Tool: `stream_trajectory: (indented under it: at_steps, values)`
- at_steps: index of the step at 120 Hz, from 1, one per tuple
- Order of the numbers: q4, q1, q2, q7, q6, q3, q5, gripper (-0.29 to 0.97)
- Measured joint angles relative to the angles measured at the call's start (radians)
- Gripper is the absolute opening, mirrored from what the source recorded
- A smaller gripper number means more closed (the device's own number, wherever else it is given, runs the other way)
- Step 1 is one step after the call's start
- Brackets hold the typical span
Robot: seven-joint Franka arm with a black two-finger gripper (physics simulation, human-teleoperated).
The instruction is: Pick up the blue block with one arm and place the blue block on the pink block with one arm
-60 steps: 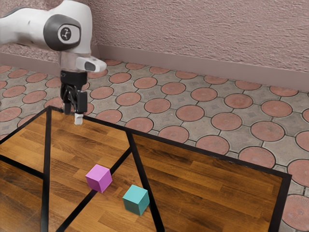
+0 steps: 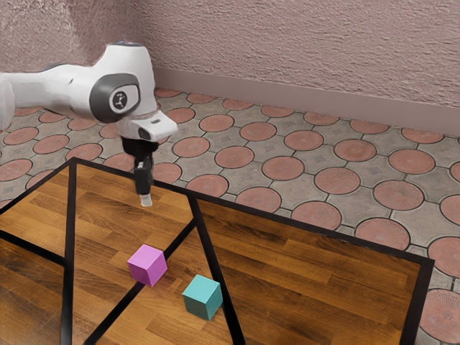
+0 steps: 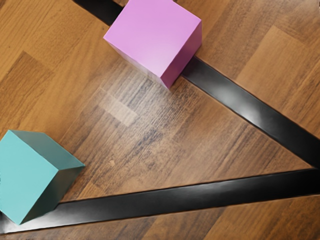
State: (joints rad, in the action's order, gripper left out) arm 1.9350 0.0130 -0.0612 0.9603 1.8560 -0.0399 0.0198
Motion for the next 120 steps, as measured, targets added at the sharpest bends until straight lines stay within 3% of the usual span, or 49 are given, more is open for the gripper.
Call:
stream_trajectory:
  at_steps: [19,76,120]
  values:
    - [0.005,0.101,-0.041,0.129,0.081,-0.035,-0.002,0.68]
    - [0.083,0.116,-0.153,0.363,0.234,-0.041,0.040,0.68]
    - [0.235,0.149,-0.049,0.432,0.350,-0.043,0.082,0.68]
